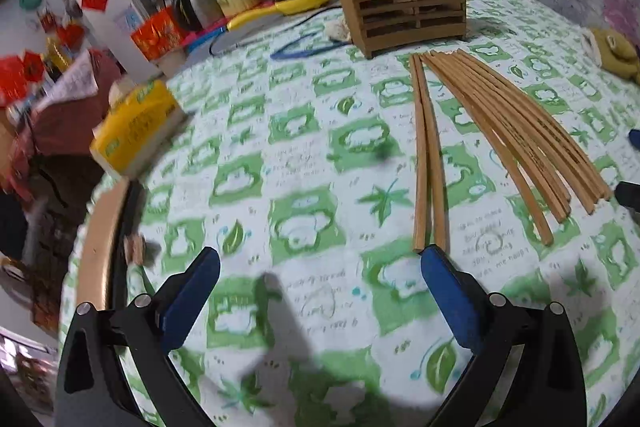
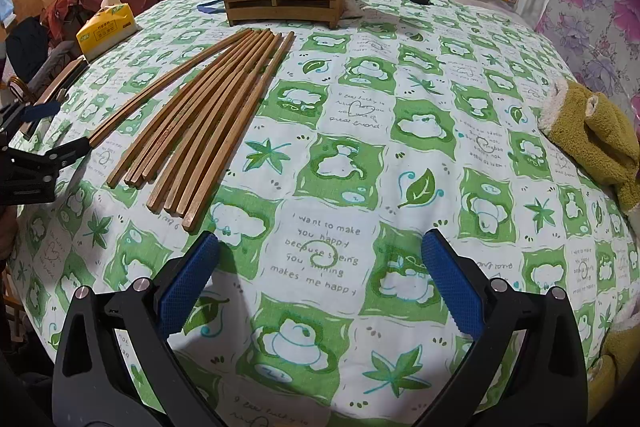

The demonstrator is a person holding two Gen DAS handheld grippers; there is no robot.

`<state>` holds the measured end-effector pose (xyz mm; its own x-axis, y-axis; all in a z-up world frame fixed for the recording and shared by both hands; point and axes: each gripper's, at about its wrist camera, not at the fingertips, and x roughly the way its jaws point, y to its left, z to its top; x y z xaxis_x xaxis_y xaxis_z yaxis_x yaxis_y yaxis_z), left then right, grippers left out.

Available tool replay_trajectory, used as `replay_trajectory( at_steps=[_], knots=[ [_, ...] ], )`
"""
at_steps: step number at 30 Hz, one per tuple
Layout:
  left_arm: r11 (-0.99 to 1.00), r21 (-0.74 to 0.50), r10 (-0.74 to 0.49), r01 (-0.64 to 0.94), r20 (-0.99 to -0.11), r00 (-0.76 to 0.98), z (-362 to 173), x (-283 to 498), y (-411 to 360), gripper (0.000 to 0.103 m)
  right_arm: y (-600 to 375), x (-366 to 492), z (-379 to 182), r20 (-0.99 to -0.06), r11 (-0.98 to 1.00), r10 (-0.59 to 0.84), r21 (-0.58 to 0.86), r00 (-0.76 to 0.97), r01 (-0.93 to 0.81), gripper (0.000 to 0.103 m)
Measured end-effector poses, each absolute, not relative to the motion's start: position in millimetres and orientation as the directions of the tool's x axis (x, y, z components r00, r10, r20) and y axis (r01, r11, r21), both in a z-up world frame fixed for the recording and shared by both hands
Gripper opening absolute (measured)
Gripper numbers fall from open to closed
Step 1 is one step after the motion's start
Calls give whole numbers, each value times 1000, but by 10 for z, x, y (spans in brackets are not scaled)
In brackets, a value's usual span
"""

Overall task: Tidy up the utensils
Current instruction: 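Move both grippers down toward the wooden chopsticks on the cloth, then close the left gripper on one chopstick while the right gripper closes on another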

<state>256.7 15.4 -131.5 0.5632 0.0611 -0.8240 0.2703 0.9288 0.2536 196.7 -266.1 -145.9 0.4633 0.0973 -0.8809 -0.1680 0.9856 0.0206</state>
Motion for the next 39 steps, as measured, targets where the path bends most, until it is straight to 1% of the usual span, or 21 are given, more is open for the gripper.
replay_trajectory(
  at_steps=[6,9,11,13,15,16,20,21,23,25,27,28,30,33,35,37,38,39],
  knots=[
    [894,337,95,296,-787,609,-1320,2539,-83,98,-2661,1962,-1461,-880,986,96,18,465,-169,98],
    [921,262,53,288,-818,572,-1323,2597,49,99,-2637,1956,-1446,-877,985,88,5,472,-174,98],
    [952,167,8,258,-852,524,-1337,2693,206,99,-2577,1939,-1420,-869,980,78,-22,489,-195,98],
    [965,98,-36,245,-871,490,-1359,2738,286,99,-2482,1897,-1376,-850,972,68,-62,522,-228,98],
    [967,79,-48,241,-876,481,-1371,2747,302,99,-2387,1858,-1353,-839,960,71,-88,539,-265,97],
    [967,80,-48,242,-876,480,-1370,2746,292,99,-2341,1840,-1350,-836,952,79,-98,542,-290,94],
    [969,69,-54,238,-878,475,-1375,2761,296,99,-2221,1835,-1362,-842,933,94,-111,531,-341,90],
    [969,63,-59,237,-880,472,-1379,2767,300,99,-2212,1854,-1372,-847,933,94,-108,523,-342,89],
    [970,55,-64,235,-882,468,-1383,2770,313,99,-2279,1923,-1378,-854,951,88,-82,513,-298,79],
    [970,57,-61,234,-881,469,-1381,2751,319,99,-2518,1993,-1372,-855,983,52,-48,516,-178,59],
    [965,80,-51,249,-876,480,-1364,2706,294,98,-2820,2009,-1376,-855,994,92,52,510,-93,50],
    [962,88,-50,258,-872,486,-1355,2679,282,98,-2904,1984,-1377,-849,992,123,93,514,-83,47],
    [950,115,-49,291,-864,502,-1335,2626,214,98,-2911,1942,-1352,-838,993,113,81,533,-84,48],
    [930,162,-40,331,-848,528,-1316,2549,96,97,-2686,1918,-1358,-840,987,79,-10,537,-161,48],
    [918,179,-45,353,-839,542,-1302,2502,35,95,-2537,1877,-1363,-834,976,57,-68,548,-205,47],
    [913,178,-55,368,-839,542,-1305,2487,11,87,-2507,1872,-1359,-830,973,52,-83,555,-214,47],
    [912,170,-65,375,-839,540,-1305,2490,5,85,-2523,1860,-1355,-830,974,53,-79,556,-210,47],
    [912,161,-74,377,-840,537,-1304,2493,7,81,-2553,1868,-1353,-830,977,56,-68,555,-201,47]
  ],
)
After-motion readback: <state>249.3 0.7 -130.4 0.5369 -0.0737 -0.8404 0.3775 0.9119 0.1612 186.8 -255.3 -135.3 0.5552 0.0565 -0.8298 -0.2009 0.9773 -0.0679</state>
